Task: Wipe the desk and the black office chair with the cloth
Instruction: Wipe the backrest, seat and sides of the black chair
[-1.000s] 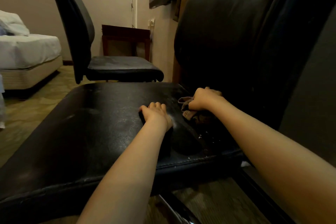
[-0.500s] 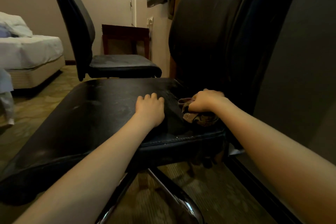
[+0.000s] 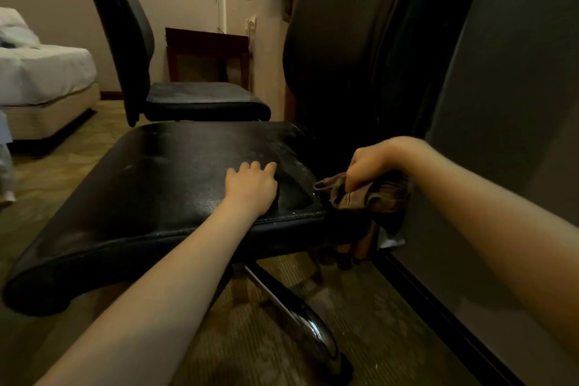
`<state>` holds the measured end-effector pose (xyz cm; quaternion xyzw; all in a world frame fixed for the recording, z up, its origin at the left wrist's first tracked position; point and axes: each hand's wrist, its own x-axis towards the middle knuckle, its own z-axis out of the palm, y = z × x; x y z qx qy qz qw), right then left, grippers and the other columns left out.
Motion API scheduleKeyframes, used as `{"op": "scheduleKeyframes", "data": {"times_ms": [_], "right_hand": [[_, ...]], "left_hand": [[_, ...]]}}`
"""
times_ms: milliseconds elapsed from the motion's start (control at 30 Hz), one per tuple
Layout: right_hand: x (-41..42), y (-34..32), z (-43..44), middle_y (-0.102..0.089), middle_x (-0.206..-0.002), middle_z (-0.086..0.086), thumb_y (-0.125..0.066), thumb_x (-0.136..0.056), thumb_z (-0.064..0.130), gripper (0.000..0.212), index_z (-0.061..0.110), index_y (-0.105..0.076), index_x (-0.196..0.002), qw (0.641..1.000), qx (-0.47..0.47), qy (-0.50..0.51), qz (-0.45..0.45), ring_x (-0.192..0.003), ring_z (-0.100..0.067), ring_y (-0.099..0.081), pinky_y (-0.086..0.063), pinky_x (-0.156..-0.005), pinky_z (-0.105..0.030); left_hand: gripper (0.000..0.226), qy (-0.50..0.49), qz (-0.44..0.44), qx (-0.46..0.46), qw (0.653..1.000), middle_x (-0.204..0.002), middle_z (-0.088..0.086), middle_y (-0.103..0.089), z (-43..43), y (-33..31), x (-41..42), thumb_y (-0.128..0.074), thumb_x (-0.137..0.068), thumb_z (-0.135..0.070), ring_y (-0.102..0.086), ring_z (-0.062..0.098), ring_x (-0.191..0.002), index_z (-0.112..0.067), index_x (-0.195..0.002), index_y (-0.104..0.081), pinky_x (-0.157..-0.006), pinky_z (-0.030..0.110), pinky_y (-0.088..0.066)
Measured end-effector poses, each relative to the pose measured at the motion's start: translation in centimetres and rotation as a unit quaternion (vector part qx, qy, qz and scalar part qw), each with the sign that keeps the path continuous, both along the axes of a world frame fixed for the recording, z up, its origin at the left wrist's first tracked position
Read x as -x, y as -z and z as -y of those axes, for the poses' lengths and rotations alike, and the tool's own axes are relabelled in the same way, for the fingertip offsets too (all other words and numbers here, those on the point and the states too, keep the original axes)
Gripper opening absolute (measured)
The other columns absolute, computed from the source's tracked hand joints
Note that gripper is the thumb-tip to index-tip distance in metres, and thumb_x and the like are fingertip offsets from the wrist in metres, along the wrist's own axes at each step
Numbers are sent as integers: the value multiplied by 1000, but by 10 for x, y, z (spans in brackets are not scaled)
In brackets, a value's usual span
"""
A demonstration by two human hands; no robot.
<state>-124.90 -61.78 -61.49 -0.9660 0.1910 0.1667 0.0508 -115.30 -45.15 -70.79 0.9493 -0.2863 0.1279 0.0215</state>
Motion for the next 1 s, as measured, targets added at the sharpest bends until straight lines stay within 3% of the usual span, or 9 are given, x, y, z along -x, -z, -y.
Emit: {"op": "scheduleKeyframes", "data": {"times_ms": [100,167,267,367,467,567,733,900,1000], "right_hand": [[11,-23,-3,-62,-105,-11,-61,-86,29,14,15,-58,-84,999,15,1,-45,-89,-28,-61,-49,-73,-35],[12,-30,-5,-61,-106,-9,-64,-81,34,19,15,-61,-86,999,32,2,33,-93,-28,-60,-49,-76,-34],[-3,-21,-14,-61,-110,-7,-60,-78,48,41,22,-64,-110,977,81,34,193,-97,-27,-59,-50,-78,-32],[-34,5,-29,-56,-117,-8,-54,-84,46,44,21,-60,-121,950,77,65,297,-102,-28,-56,-42,-73,-30],[-79,20,-30,-34,-141,-12,-53,-89,38,53,21,-42,-138,931,78,78,347,-122,-36,-41,-41,-91,-40],[-116,34,-14,-22,-149,-11,-51,-91,31,55,25,-37,-143,940,20,77,331,-131,-39,-30,-35,-106,-45],[-157,51,-6,-30,-145,-9,-48,-90,29,49,30,-44,-139,959,42,36,279,-133,-40,-25,-21,-112,-48],[-153,49,0,-50,-136,1,-59,-80,33,43,33,-60,-124,965,12,-31,261,-124,-32,-42,-35,-106,-44],[-126,48,2,-56,-128,9,-67,-77,25,39,30,-67,-115,954,-44,-96,281,-116,-21,-51,-41,-97,-28]], "left_hand": [[45,-4,-9,8,1000,-139,16,-41,3,-3,4,-25,-102,-22,-38,34,-126,-17,-146,-23,-99,44,-33],[43,-3,-5,14,1000,-138,16,-43,3,-2,6,-26,-101,-21,-40,34,-125,-15,-144,-27,-98,43,-34],[38,-19,19,29,999,-132,14,-47,2,0,10,-28,-101,-22,-43,33,-121,-13,-137,-36,-96,42,-34],[36,-54,25,44,997,-132,14,-46,0,0,13,-29,-99,-25,-42,32,-121,-12,-132,-39,-98,42,-31],[46,-92,-18,47,994,-145,18,-32,-5,-1,6,-26,-97,-31,-28,34,-134,-11,-138,-33,-107,48,-21],[56,-102,-87,40,990,-157,16,-8,-7,-1,-1,-20,-97,-37,-5,34,-144,-17,-150,-16,-113,53,-4],[55,-102,-98,23,990,-151,18,-23,-2,2,-11,-19,-95,-36,-22,37,-137,-17,-147,-24,-110,52,-14],[53,-107,-78,17,991,-145,18,-31,-2,4,-14,-22,-94,-35,-29,38,-131,-15,-141,-33,-106,52,-21],[52,-108,-72,29,991,-145,18,-32,-2,6,-15,-22,-94,-35,-30,38,-131,-15,-141,-34,-105,51,-21]]}}
